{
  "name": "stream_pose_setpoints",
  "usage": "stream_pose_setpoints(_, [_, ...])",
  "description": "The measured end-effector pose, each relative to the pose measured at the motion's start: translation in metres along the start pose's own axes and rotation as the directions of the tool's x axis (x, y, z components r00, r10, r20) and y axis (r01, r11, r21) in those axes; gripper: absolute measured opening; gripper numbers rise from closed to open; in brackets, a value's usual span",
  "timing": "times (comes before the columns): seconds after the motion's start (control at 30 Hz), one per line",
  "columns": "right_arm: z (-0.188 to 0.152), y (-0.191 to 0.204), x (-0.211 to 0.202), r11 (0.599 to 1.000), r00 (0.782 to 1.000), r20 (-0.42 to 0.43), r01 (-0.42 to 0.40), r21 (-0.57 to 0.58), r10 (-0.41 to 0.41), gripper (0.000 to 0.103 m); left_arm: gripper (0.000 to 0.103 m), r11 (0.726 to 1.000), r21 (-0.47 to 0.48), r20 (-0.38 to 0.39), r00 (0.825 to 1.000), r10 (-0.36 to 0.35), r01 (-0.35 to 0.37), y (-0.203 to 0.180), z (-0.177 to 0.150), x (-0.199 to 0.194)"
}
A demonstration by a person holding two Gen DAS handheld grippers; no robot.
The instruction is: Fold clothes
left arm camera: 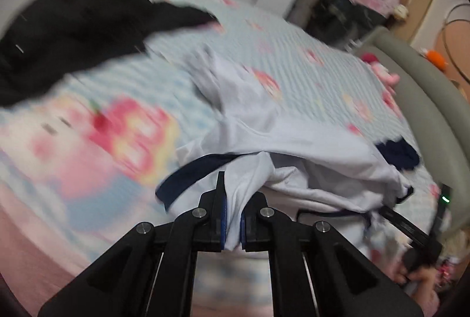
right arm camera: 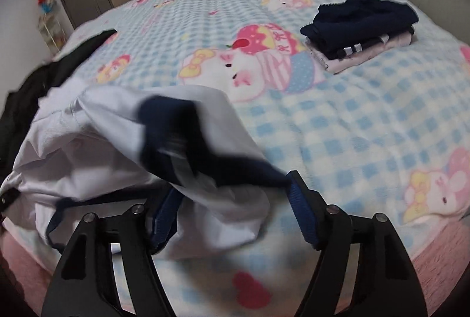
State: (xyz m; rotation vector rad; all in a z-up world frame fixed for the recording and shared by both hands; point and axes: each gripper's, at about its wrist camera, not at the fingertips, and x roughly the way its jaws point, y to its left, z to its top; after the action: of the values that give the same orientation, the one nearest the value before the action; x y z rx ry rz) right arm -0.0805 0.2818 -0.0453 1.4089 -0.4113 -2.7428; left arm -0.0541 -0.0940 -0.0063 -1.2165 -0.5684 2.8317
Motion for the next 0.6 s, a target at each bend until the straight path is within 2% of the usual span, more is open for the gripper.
stream_pose_setpoints(0.03, [0.001,-0.002,-0.002,1.000,1.000,0.001,-0.009,0.014,0.009,0.070,0.007,1.000,0.002,0.003,1.000,0.020,-0.020,0.006,0.003,-0.002])
stream_pose_setpoints(0.07, [0.002,-0.005,-0.004,0.999,1.000,0.003,-0.019,0.029,0.019,0.073,0.008,1.000,-0.011,-0.026,1.000,0.012,-0.013,0.015,0.002,0.001])
stream_pose_setpoints(0.13, [0.005,-0.009,-0.009,0.998,0.999,0.006,-0.037,0.058,0.037,0.075,0.011,0.998,-0.061,-0.093,0.995,-0.027,0.021,0.029,-0.007,0.009])
stream_pose_setpoints(0.17, [0.004,-0.011,-0.006,0.994,0.997,-0.019,-0.077,0.076,0.079,0.075,0.017,0.997,-0.067,-0.108,0.993,-0.045,0.038,0.033,-0.013,0.009])
stream_pose_setpoints(0.2, [-0.001,-0.013,-0.002,0.988,0.991,-0.049,-0.122,0.092,0.127,0.075,0.029,0.996,-0.066,-0.093,0.994,-0.062,0.056,0.033,-0.020,0.003])
stream_pose_setpoints(0.3, [-0.011,-0.010,-0.003,0.993,0.993,-0.037,-0.107,0.057,0.109,0.075,0.034,0.988,-0.050,-0.037,0.988,-0.150,0.148,0.033,-0.037,-0.014])
stream_pose_setpoints(0.4, [-0.015,-0.004,-0.010,0.998,0.998,0.012,-0.054,0.014,0.054,0.075,0.038,0.974,0.012,-0.053,0.973,-0.224,0.225,0.015,-0.047,-0.019])
stream_pose_setpoints(0.47, [-0.010,0.007,-0.017,0.999,0.997,0.065,-0.031,-0.041,0.034,0.075,0.038,0.968,0.088,-0.110,0.968,-0.226,0.236,-0.004,-0.053,-0.010])
stream_pose_setpoints(0.53, [-0.007,0.021,-0.015,0.994,0.998,0.062,-0.026,-0.104,0.033,0.075,0.038,0.962,0.147,-0.154,0.966,-0.207,0.229,-0.024,-0.056,0.007])
stream_pose_setpoints(0.57, [-0.006,0.028,-0.009,0.991,0.999,0.043,-0.021,-0.132,0.027,0.075,0.041,0.960,0.171,-0.173,0.966,-0.192,0.221,-0.033,-0.057,0.017])
stream_pose_setpoints(0.6, [-0.006,0.036,-0.003,0.987,0.999,0.025,-0.016,-0.159,0.020,0.075,0.050,0.957,0.195,-0.192,0.966,-0.176,0.213,-0.042,-0.057,0.027])
